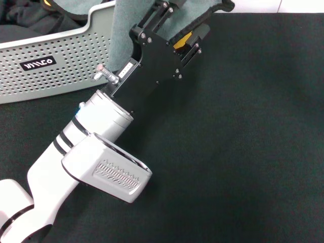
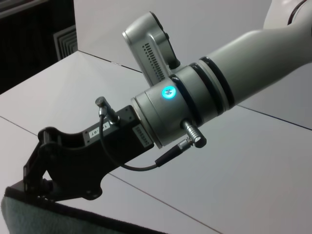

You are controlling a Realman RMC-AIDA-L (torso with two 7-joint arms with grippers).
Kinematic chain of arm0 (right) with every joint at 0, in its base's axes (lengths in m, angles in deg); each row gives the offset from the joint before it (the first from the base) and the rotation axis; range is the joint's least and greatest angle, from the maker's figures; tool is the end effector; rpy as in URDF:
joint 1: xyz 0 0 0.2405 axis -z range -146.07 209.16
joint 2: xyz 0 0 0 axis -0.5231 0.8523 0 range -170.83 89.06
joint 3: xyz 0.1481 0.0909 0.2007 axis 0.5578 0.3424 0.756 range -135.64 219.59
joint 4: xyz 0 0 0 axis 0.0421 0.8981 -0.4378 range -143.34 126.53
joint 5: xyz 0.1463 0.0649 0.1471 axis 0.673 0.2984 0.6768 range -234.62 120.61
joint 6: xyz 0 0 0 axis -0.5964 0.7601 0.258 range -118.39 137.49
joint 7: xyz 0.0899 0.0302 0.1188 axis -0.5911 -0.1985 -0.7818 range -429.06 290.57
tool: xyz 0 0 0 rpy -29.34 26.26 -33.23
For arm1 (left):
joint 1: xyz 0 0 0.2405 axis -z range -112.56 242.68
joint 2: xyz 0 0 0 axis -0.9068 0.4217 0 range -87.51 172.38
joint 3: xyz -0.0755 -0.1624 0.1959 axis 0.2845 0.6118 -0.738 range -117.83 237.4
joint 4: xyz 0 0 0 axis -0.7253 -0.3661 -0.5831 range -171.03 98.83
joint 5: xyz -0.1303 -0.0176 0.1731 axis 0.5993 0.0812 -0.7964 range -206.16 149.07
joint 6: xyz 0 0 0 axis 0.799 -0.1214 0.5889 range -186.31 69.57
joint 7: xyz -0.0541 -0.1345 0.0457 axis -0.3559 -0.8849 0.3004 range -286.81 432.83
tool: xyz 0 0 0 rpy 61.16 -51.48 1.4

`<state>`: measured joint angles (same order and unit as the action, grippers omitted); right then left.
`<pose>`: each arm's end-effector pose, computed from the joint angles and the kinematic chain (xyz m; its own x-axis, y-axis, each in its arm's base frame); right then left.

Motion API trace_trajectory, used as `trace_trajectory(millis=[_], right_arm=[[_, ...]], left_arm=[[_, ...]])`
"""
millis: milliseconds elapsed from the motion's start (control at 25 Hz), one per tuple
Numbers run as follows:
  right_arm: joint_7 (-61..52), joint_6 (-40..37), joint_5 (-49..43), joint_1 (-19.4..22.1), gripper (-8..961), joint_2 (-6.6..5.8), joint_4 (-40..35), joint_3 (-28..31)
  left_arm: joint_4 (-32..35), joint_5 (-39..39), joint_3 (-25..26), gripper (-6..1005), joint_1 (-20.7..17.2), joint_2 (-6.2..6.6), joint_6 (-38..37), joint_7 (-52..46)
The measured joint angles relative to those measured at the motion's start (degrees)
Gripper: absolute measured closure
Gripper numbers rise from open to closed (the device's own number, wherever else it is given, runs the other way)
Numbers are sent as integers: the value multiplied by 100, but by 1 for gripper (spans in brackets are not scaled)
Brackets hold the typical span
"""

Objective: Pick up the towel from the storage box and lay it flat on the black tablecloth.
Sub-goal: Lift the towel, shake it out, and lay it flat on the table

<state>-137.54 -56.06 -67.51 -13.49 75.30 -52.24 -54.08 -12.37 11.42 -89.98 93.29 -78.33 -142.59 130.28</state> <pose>0.0156 0.4230 0.0255 0.0840 -0.0444 -0.9955 -0.3582 -0.9336 0.0115 -0.1838 0.3081 -0.0866 0.6379 -0.7596 -0.1268 -0.2056 -0.0092 -0.9786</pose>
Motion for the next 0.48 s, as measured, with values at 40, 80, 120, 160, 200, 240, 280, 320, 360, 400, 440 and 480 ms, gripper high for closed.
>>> trace_trajectory(millis=[40,80,120,160,200,240,280,320,360,400,440,480], right_arm=[[-8,-35,5,18,947,0,0,-2],[-15,-68,16,29,947,0,-1,-6],[-22,-96,34,34,947,0,-1,-13],[-29,-119,34,47,947,0,-2,-19],[-33,-152,34,65,947,0,-3,-25],[-37,-191,34,96,947,0,-3,-27],[-40,-236,34,131,947,0,-3,-28],[-42,-272,36,161,947,0,-3,-28],[-43,-286,36,185,947,0,-3,-28],[-43,-309,38,216,947,0,-3,-28],[-44,-338,39,232,947,0,1,-28],[-45,-373,39,245,947,0,12,-28]], left_arm=[[2,0,-8,356,-2,0,8,9],[2,1,-8,357,-2,0,20,18],[2,1,-8,357,-4,0,21,26],[3,1,-8,388,-10,0,18,34],[10,1,-9,419,-16,0,11,37],[17,2,-9,451,-22,0,0,41],[26,2,-9,482,-27,0,-4,43],[32,2,-9,513,-33,0,-8,47],[35,2,-9,544,-38,0,-11,56],[33,2,-10,556,-44,0,-12,70],[24,3,-17,569,-48,0,-13,101],[12,2,-30,581,-53,0,-14,138]])
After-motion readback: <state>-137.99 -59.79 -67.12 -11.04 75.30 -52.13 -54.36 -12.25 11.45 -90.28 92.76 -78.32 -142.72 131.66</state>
